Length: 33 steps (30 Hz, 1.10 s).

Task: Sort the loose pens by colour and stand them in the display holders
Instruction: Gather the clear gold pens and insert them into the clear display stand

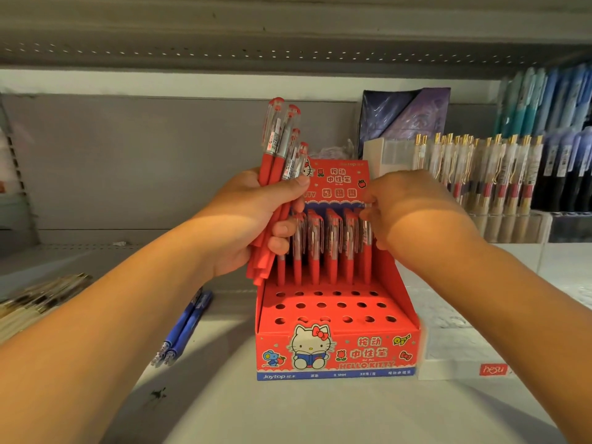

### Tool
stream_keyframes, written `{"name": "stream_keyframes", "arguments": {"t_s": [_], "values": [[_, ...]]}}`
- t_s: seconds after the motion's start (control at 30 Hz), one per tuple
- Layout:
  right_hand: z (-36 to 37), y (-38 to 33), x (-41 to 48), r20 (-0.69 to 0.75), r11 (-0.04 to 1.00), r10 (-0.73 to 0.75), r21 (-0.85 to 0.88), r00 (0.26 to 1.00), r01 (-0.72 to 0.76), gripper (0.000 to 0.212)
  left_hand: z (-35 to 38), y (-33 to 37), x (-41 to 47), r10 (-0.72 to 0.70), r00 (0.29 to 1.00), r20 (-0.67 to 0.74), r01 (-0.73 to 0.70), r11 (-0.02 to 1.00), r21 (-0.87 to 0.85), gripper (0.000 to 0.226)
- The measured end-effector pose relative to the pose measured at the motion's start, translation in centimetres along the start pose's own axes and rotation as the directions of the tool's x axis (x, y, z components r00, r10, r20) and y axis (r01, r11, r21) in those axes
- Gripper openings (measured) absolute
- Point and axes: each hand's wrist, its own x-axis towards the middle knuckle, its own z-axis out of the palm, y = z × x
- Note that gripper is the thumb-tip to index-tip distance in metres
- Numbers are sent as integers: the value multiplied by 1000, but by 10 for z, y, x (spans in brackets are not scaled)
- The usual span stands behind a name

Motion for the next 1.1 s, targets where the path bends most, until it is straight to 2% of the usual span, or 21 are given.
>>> {"name": "stream_keyframes", "arguments": {"t_s": [0.27, 0.33, 0.37, 0.4, 0.43, 0.47, 0.5, 0.53, 0.57, 0.73, 0.9, 1.0, 1.1], "values": [[-6, 2, -19, 18, 997, -24, -78, 1000, 25, 24, -1, 2, -1, -6, 999, 47, 6, 1000, -11, 22], [-7, 3, -20, -47, 999, -52, -4, 998, 52, 23, -2, 2, -2, -1, 998, 63, 1, 1000, 7, 22], [-7, 2, -21, -103, 991, -71, 109, 992, 83, 22, -3, 3, -3, 0, 997, 71, -1, 1000, 20, 23], [-7, 0, -22, -157, 944, -68, 309, 985, 115, 19, -3, 3, -4, 0, 997, 81, -3, 1000, 30, 24], [-8, -5, -25, -163, 811, -41, 571, 986, 128, 13, -3, 2, -5, 2, 996, 92, -6, 999, 38, 24], [-8, -12, -27, -116, 599, -22, 794, 993, 107, 8, -3, 1, -5, 3, 994, 105, -8, 999, 48, 24], [-9, -18, -29, -63, 407, -29, 911, 998, 70, 9, -3, 0, -6, 0, 993, 118, -7, 998, 61, 23], [-10, -22, -29, -35, 276, -56, 960, 998, 49, 10, -3, -1, -6, -9, 991, 130, -1, 997, 77, 22], [-9, -25, -30, -31, 193, -85, 980, 996, 47, 9, -3, -2, -7, -19, 990, 143, 5, 995, 95, 21], [-4, -28, -25, -3, 60, -100, 998, 995, 9, 13, -4, -4, -6, -14, 985, 174, -21, 980, 200, 19], [-4, -32, -20, -11, -148, -13, 989, 1000, 9, 15, -6, 0, -2, 1, 1000, 31, -6, 984, 179, 16], [-9, -37, -13, 11, -174, 34, 985, 999, -4, 16, -8, 3, 0, 37, 999, -20, -32, 981, 190, 17], [-10, -42, -8, -51, -164, 118, 984, 992, 70, 24, -11, 5, 3, 91, 992, -89, -68, 971, 229, 16]]}}
